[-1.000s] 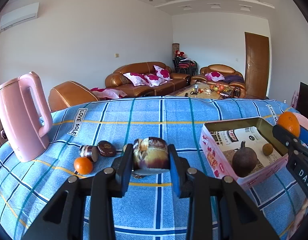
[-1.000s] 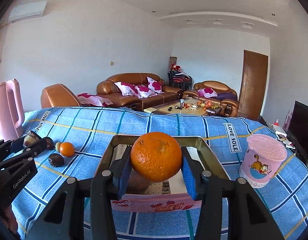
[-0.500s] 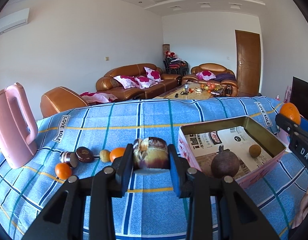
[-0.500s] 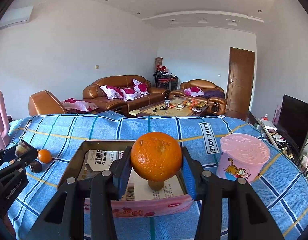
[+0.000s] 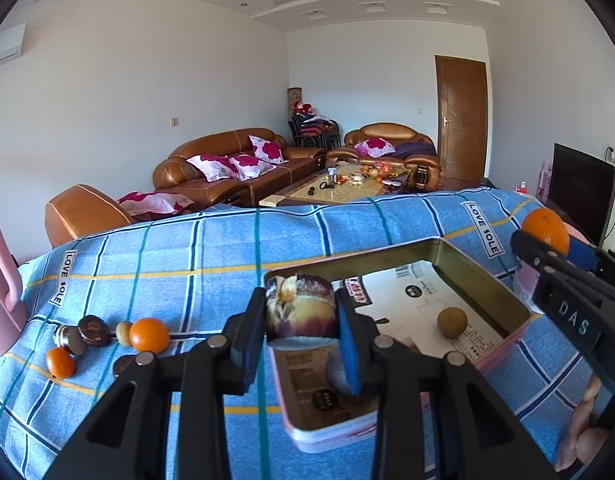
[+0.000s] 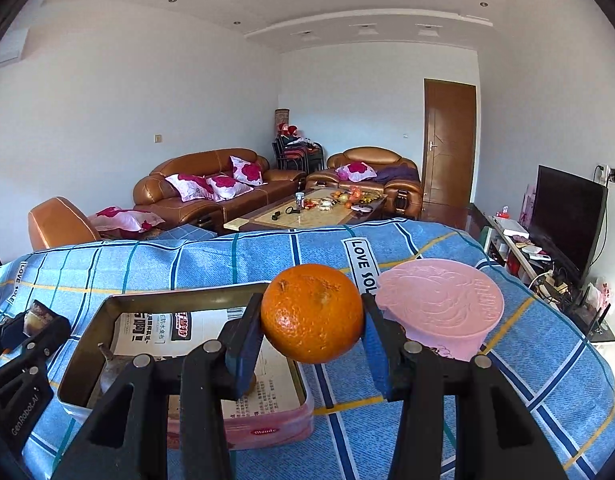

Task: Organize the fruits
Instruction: 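Lower the orange into the box with the right tool while the left tool releases the cake there, then raise both open tools away from the tin box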

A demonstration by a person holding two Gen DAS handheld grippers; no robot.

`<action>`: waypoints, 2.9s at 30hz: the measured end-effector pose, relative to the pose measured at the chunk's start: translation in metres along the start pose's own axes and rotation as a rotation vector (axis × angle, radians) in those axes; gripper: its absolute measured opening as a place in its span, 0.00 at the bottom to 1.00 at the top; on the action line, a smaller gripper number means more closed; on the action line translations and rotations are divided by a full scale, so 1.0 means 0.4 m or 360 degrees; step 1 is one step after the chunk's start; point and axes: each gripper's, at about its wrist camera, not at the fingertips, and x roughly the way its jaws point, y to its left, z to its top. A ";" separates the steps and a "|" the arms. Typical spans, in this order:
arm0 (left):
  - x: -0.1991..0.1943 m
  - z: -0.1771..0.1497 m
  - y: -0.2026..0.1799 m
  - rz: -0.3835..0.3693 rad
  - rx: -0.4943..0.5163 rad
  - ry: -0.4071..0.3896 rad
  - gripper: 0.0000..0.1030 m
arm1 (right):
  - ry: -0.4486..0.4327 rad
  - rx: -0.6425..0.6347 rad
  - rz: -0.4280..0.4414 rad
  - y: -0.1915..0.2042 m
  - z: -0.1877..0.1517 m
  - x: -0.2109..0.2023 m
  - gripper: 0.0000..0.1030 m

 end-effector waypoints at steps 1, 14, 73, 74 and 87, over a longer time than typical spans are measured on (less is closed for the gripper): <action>0.007 0.005 -0.009 -0.0009 0.0001 0.0006 0.34 | 0.0007 -0.0008 0.0003 0.003 -0.001 0.004 0.47; 0.108 0.033 -0.033 -0.0059 -0.0012 0.0170 0.34 | 0.0149 -0.0090 0.0103 0.055 0.011 0.102 0.47; -0.049 -0.009 0.110 0.0311 -0.0218 -0.0302 1.00 | -0.0660 0.0111 0.0154 0.013 -0.004 -0.133 0.99; -0.048 -0.010 0.111 0.0313 -0.0221 -0.0296 1.00 | -0.0673 0.0113 0.0189 0.011 -0.004 -0.135 0.99; -0.083 -0.029 0.108 0.0220 -0.0207 -0.0256 1.00 | -0.0550 0.0108 0.0028 0.034 -0.014 -0.126 0.99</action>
